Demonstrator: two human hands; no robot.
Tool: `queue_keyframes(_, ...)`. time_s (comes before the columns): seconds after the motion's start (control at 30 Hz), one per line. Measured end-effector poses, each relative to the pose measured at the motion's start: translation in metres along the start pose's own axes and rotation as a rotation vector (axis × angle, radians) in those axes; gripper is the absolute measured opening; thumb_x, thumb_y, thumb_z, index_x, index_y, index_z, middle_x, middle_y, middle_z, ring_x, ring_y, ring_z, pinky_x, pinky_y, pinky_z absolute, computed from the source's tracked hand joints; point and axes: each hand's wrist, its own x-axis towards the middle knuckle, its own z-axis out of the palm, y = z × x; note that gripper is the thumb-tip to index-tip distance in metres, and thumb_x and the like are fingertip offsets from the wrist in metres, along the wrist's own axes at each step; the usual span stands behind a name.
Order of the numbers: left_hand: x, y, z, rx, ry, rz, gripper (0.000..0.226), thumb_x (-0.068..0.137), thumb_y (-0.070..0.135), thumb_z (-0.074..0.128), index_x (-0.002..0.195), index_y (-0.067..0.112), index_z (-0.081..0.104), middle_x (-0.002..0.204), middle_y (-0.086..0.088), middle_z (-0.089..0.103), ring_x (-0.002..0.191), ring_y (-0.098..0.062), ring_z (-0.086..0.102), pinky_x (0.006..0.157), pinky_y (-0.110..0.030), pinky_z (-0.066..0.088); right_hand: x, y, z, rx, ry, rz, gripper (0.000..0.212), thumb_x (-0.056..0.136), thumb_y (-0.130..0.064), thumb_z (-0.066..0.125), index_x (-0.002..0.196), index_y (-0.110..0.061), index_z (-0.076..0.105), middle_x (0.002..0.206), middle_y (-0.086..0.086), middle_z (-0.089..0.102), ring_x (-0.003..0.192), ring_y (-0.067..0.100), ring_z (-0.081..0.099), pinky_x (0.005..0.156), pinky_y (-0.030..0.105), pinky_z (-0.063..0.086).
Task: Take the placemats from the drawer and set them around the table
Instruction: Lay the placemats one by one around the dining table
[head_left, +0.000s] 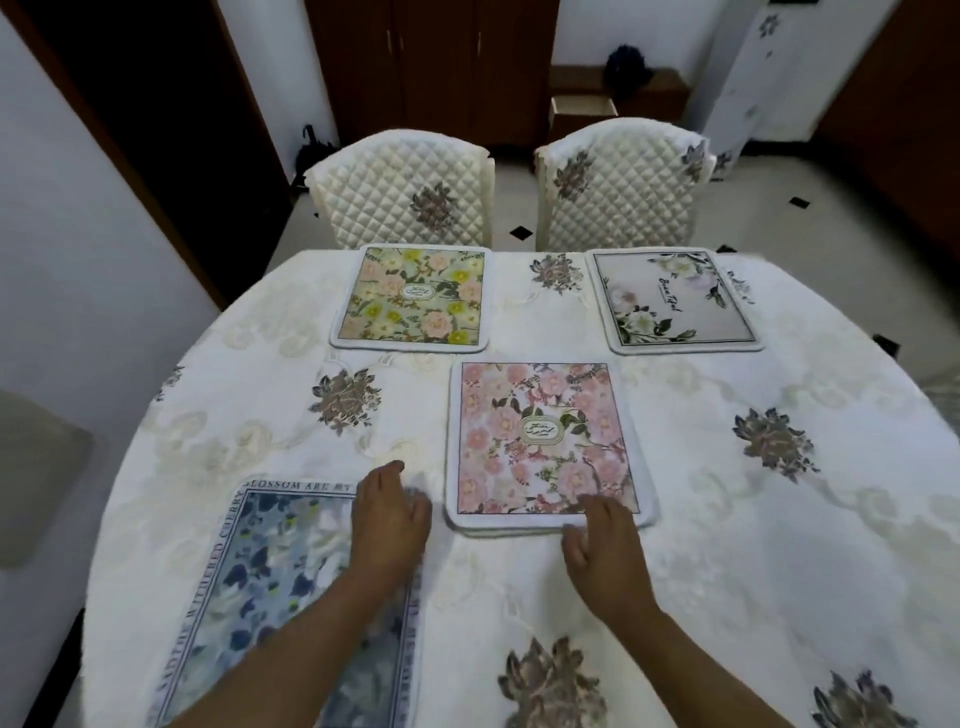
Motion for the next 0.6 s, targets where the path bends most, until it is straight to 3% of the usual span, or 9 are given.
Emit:
queue_keyframes(0.1, 0.03, 0.054, 0.034, -0.013, -0.066, -0.125, 0.05, 0.085, 0.021, 0.065, 0.127, -0.002, 0.048, 0.122, -0.026, 0.056, 0.113, -0.041, 0.051, 0.094, -0.046, 0.044, 0.042, 0.059, -0.03, -0.022, -0.071, 0.258, 0.039, 0.085, -0.01, 0.065, 0.12, 0.005, 0.056, 0.109, 0.026, 0.06, 0.104, 0.042, 0.053, 0.091, 0.046, 0.044)
queue_keyframes(0.17, 0.044, 0.076, 0.048, -0.009, -0.083, -0.222, 0.041, 0.085, 0.024, 0.062, 0.114, -0.002, 0.051, 0.11, -0.025, 0.058, 0.103, -0.042, 0.057, 0.085, -0.047, 0.049, 0.064, 0.085, -0.04, -0.009, -0.157, 0.359, 0.038, 0.089, -0.016, 0.063, 0.119, 0.007, 0.055, 0.11, 0.027, 0.06, 0.108, 0.042, 0.052, 0.092, 0.044, 0.041)
queue_keyframes(0.27, 0.052, 0.093, 0.065, 0.015, -0.08, -0.324, 0.035, 0.085, 0.024, 0.059, 0.106, -0.002, 0.051, 0.107, -0.025, 0.058, 0.1, -0.042, 0.056, 0.082, -0.044, 0.047, 0.086, 0.101, -0.045, 0.068, -0.195, 0.391, 0.018, 0.09, -0.019, 0.06, 0.084, -0.003, 0.056, 0.086, 0.022, 0.058, 0.089, 0.037, 0.057, 0.071, 0.038, 0.038)
queue_keyframes(0.37, 0.056, 0.093, 0.069, 0.033, -0.038, -0.362, 0.036, 0.086, 0.023, 0.062, 0.106, -0.004, 0.052, 0.108, -0.028, 0.056, 0.101, -0.044, 0.055, 0.081, -0.043, 0.045, 0.099, 0.101, -0.039, 0.181, -0.156, 0.42, 0.036, 0.087, -0.02, 0.062, 0.061, -0.016, 0.036, 0.069, 0.013, 0.045, 0.065, 0.027, 0.049, 0.056, 0.032, 0.027)
queue_keyframes(0.5, 0.06, 0.094, 0.069, -0.126, 0.014, -0.383, 0.031, 0.088, 0.016, 0.061, 0.108, -0.006, 0.05, 0.102, -0.025, 0.059, 0.093, -0.042, 0.059, 0.073, -0.038, 0.045, 0.108, 0.103, -0.034, 0.301, -0.105, 0.507, 0.027, 0.085, -0.023, 0.067, 0.072, -0.008, 0.048, 0.07, 0.01, 0.053, 0.062, 0.024, 0.05, 0.051, 0.032, 0.028)
queue_keyframes(0.6, 0.056, 0.099, 0.066, -0.183, 0.023, -0.329, 0.02, 0.094, 0.017, 0.054, 0.103, 0.001, 0.047, 0.082, -0.008, 0.056, 0.078, -0.035, 0.059, 0.063, -0.032, 0.038, 0.112, 0.102, -0.034, 0.359, -0.128, 0.563, 0.026, 0.089, -0.03, 0.063, 0.076, -0.013, 0.048, 0.072, 0.003, 0.055, 0.066, 0.017, 0.052, 0.054, 0.031, 0.032)
